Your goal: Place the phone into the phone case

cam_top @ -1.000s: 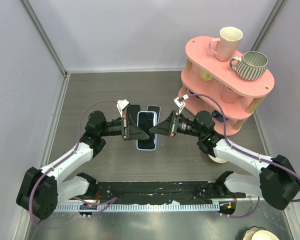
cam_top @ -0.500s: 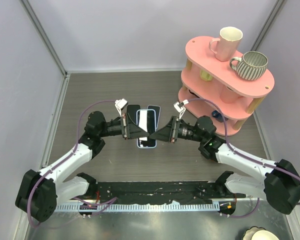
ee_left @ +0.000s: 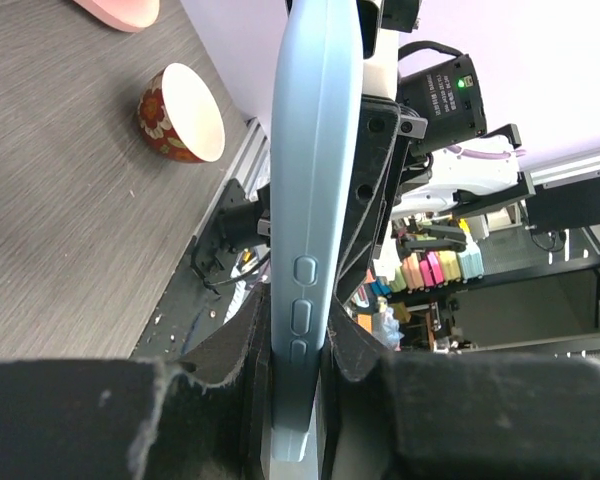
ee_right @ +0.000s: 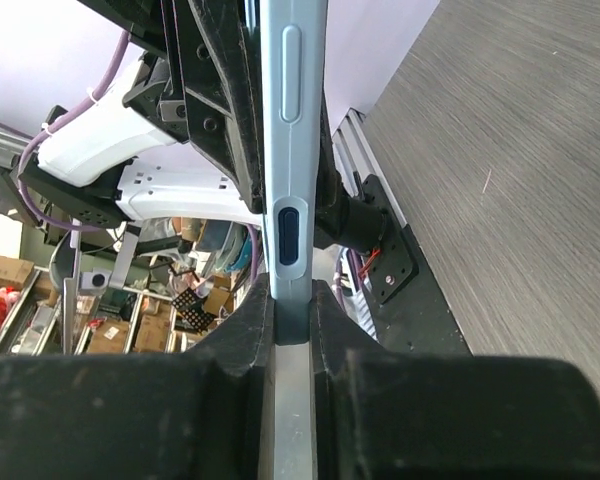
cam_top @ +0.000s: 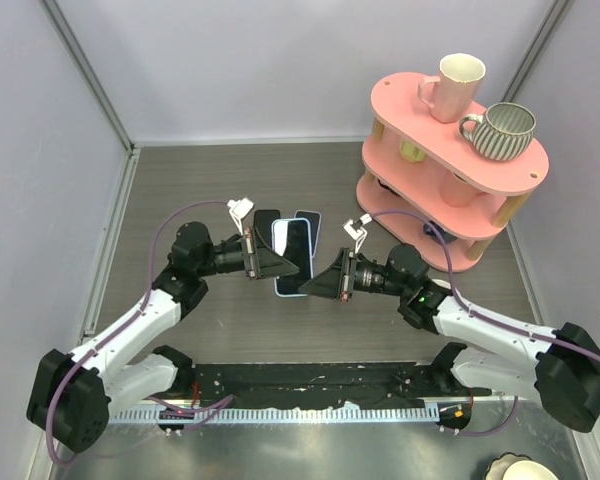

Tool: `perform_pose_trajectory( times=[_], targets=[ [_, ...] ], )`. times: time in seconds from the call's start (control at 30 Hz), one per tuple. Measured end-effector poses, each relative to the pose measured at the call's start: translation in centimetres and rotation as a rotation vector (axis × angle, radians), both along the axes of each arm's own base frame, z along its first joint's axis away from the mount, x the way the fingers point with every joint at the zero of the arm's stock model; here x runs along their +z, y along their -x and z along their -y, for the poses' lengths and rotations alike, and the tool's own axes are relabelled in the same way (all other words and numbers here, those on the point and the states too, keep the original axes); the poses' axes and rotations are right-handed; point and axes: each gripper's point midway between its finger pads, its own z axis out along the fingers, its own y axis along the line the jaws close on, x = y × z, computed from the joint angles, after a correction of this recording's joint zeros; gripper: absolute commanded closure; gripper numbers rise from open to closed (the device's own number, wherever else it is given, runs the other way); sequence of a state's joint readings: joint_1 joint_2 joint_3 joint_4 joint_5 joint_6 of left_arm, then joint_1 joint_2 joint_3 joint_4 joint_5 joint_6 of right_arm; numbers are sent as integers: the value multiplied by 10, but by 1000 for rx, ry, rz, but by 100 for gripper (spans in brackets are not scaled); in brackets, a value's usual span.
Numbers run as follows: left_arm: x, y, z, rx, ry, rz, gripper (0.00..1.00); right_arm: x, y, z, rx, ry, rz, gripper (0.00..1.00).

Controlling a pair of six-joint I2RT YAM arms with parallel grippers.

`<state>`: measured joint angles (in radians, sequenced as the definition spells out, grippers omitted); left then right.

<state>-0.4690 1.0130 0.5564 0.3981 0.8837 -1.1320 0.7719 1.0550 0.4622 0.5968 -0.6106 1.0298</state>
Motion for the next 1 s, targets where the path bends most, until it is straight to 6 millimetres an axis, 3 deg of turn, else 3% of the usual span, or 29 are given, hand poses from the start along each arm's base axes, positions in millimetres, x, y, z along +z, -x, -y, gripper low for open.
perform_pose_trajectory(
  times=[0.07, 0.1, 0.2, 0.27, 0.37, 0.4, 0.5, 0.63, 0.9, 1.0],
  targets=[
    [2, 2, 0, -6, -13, 21, 100, 2, 0, 1, -13, 6, 8, 95],
    [2, 2, 1, -9, -19, 31, 100, 3, 0, 2, -18, 13, 15, 80],
    [6, 3, 0, -6, -28, 62, 100, 6, -1, 2, -29, 38, 31, 61],
    [6, 0, -2, 12, -40, 74, 100, 6, -3, 3, -46, 55, 34, 59],
    [0, -8, -5, 50, -61, 63, 100, 6, -7, 7, -76, 63, 37, 62],
    [-1, -8, -5, 54, -64, 60, 100, 5, -8, 7, -83, 66, 34, 72],
    [-1, -8, -5, 54, -63, 59, 100, 2, -10, 8, -99, 80, 22, 87],
    [-1, -8, -6, 52, -62, 59, 100, 0, -11, 9, -103, 83, 10, 99],
    [-2, -9, -6, 55, -66, 57, 100, 0, -12, 9, -112, 74, -2, 99],
    [-5, -11, -6, 66, -79, 55, 100, -4, -15, 10, -135, 85, -21, 91]
  ],
)
